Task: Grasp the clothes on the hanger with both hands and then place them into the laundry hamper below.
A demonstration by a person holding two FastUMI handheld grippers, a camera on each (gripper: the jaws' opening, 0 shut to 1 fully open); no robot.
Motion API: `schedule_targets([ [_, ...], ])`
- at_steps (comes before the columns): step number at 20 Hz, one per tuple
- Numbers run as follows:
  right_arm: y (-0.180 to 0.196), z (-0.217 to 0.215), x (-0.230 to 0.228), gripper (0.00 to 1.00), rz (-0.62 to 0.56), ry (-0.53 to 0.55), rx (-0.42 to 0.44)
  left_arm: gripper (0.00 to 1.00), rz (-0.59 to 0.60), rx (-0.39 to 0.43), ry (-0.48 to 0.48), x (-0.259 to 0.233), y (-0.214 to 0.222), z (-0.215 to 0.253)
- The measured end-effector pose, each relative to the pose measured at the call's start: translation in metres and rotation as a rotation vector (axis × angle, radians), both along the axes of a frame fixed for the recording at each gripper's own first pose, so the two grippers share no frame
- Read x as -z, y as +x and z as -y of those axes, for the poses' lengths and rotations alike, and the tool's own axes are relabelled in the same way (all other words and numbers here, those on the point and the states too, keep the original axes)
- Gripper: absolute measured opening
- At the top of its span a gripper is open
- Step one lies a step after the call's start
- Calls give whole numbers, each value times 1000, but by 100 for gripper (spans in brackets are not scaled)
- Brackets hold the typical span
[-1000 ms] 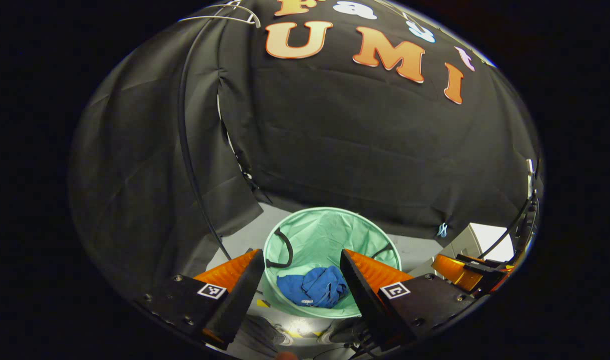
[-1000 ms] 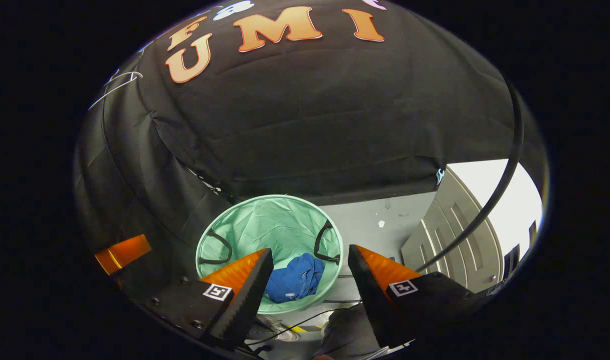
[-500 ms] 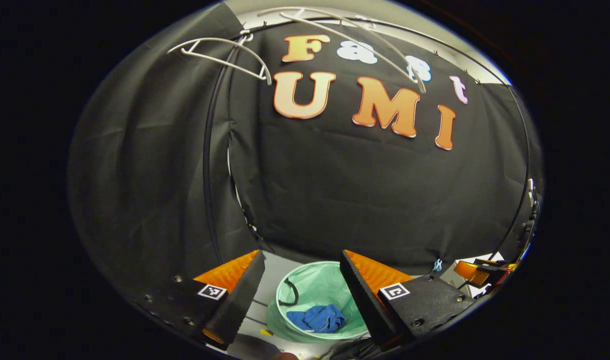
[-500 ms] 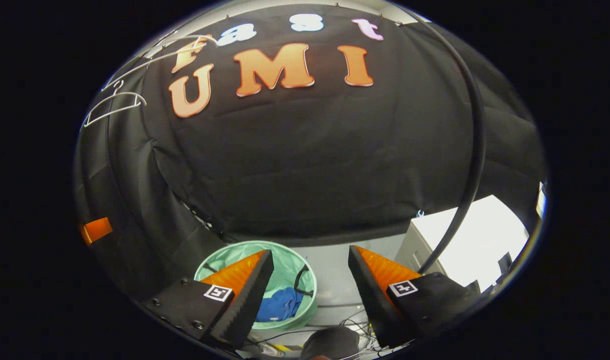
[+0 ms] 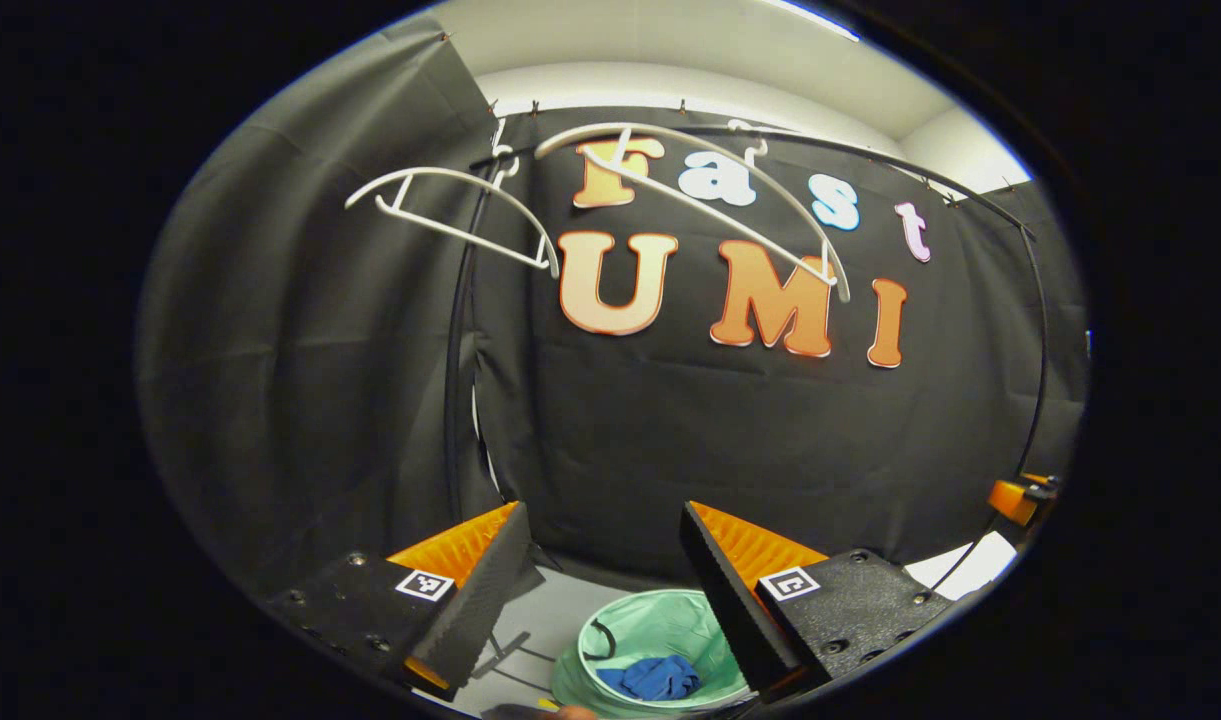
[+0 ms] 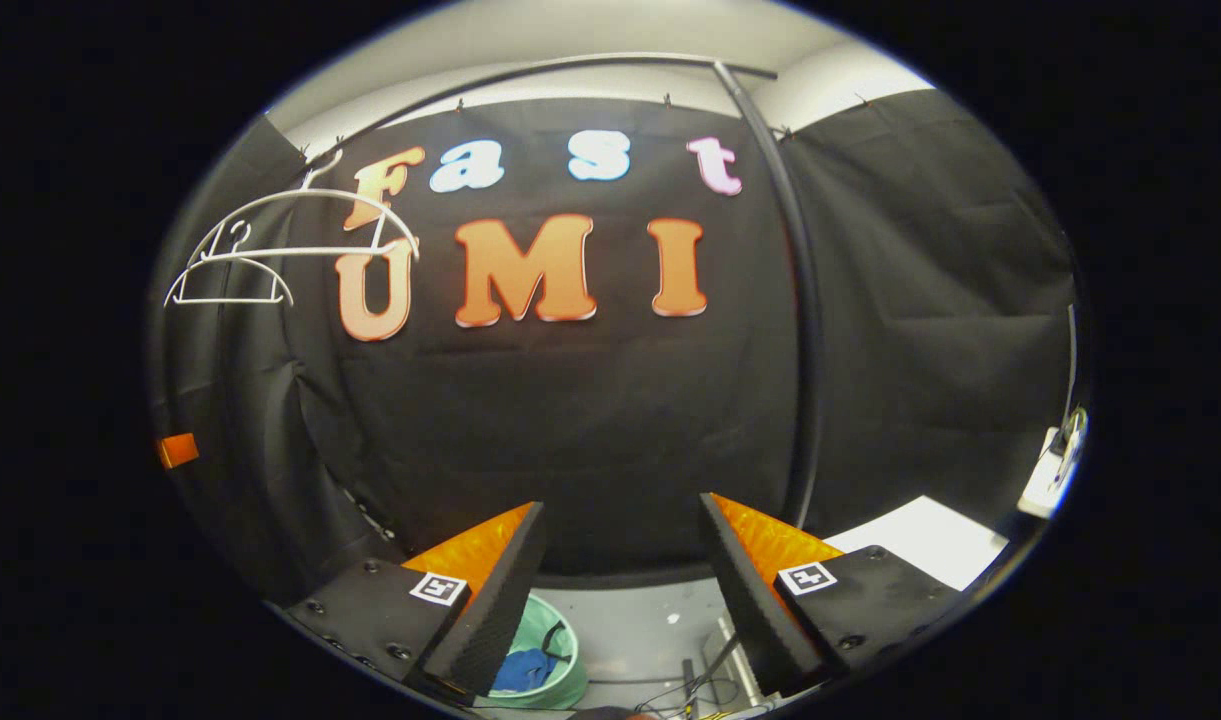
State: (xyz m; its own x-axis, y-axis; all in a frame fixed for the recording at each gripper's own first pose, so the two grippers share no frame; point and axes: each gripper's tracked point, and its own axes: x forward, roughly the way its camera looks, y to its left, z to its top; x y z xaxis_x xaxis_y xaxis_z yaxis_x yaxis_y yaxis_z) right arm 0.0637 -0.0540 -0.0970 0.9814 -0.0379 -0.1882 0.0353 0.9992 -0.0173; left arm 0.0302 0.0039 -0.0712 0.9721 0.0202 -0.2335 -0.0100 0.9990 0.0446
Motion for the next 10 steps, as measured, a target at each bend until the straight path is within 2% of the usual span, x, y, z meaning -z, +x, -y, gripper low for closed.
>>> schedule_targets([
  [1, -3, 8, -11, 93, 15, -15, 11, 94, 23, 0, 15, -13, -1, -4],
  [2, -8, 12, -21, 98, 33, -21, 11, 96, 40, -2, 19, -24, 1, -7],
  [5, -24, 20, -45, 98, 77, -29, 15, 94, 93, -9, 9, -54, -5, -14],
  [6, -30, 26, -49, 88, 89, -40, 21, 94, 112, -18, 18, -63, -8, -18],
  [7, -33, 34, -56, 88, 106, -46, 39, 94, 128, -25, 29, -71, -9, -22],
  [8, -35, 39, -60, 98, 123, -46, 46, 94, 138, -30, 38, -78, -10, -23],
  [9, -38, 40, -63, 98, 132, -42, 45, 94, 142, -29, 43, -81, -9, -24],
  [10, -37, 38, -64, 89, 136, -34, 45, 94, 143, -27, 47, -82, -10, -23],
])
